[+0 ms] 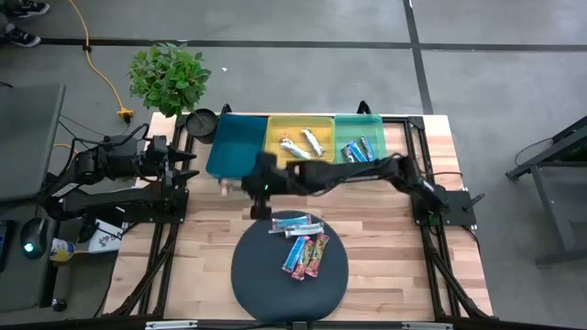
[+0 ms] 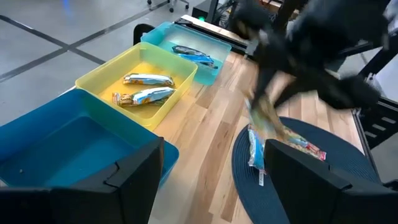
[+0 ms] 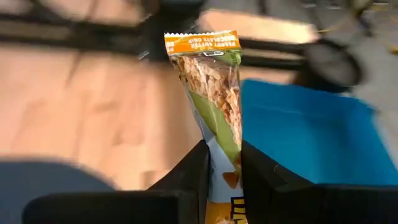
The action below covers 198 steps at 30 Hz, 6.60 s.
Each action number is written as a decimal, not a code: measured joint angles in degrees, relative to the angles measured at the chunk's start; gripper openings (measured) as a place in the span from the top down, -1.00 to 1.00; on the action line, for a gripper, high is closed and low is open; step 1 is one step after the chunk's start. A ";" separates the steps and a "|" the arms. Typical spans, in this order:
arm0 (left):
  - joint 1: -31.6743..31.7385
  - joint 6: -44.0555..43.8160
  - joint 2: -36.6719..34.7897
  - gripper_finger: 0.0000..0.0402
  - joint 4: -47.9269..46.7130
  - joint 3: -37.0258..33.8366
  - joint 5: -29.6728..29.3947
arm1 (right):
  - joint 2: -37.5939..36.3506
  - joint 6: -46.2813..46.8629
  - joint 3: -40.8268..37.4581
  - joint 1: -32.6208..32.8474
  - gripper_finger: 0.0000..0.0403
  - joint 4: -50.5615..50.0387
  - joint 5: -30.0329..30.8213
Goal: Pick and place Granola Bars by type
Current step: Put the yellow granola bar into the yellow bin
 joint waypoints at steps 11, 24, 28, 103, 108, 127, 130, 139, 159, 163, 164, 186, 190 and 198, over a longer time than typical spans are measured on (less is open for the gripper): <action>0.00 0.00 0.00 -0.36 0.02 0.00 0.26 | -4.98 4.76 0.07 -8.32 0.71 -2.82 14.29; -0.01 0.01 0.01 -0.36 0.02 0.00 0.07 | -4.94 25.75 -0.02 -23.24 0.70 -22.70 10.73; -0.01 0.02 0.00 -0.36 0.00 0.00 0.05 | -4.93 26.78 -0.02 -26.38 0.70 -22.92 7.73; -0.01 0.02 0.02 -0.36 -0.06 -0.01 0.20 | 7.08 16.98 -0.02 -27.19 0.16 -22.55 -22.32; -0.02 0.02 0.00 -0.36 -1.30 0.00 0.22 | 4.62 11.40 0.02 -25.85 0.15 -21.92 -23.38; -0.02 1.55 0.00 -0.36 -2.21 0.00 0.28 | -5.84 5.96 0.00 -10.12 0.14 -39.21 -21.57; -0.02 1.55 0.00 -0.36 -2.19 -0.01 0.28 | -5.66 7.42 -0.02 -5.60 0.14 -41.37 -17.57; -0.02 1.55 0.01 -0.36 -2.16 -0.01 0.28 | -5.30 16.08 -0.02 5.34 0.14 -41.26 -3.16; -0.02 1.55 0.00 -0.36 -2.12 0.00 0.31 | -4.37 27.19 -16.81 10.55 0.14 -37.19 -11.32; -0.02 1.55 0.02 -0.36 -2.13 -0.01 0.57 | -4.37 27.90 -19.51 10.44 0.14 -36.71 -13.16; -0.02 1.55 0.02 -0.36 -2.13 -0.01 0.57 | -4.37 27.93 -19.99 10.44 0.14 -36.39 -13.39; -0.02 1.55 0.00 -0.36 -3.04 0.00 0.59 | -29.26 41.44 -53.32 12.19 0.14 -10.04 -7.64; -0.02 1.55 0.02 -0.36 -3.04 -0.01 0.57 | -35.35 40.17 -60.99 12.37 0.14 5.62 -8.51; -0.02 1.55 0.00 -0.36 -3.04 -0.01 0.15 | -31.14 26.12 -62.92 11.78 0.14 12.21 -17.22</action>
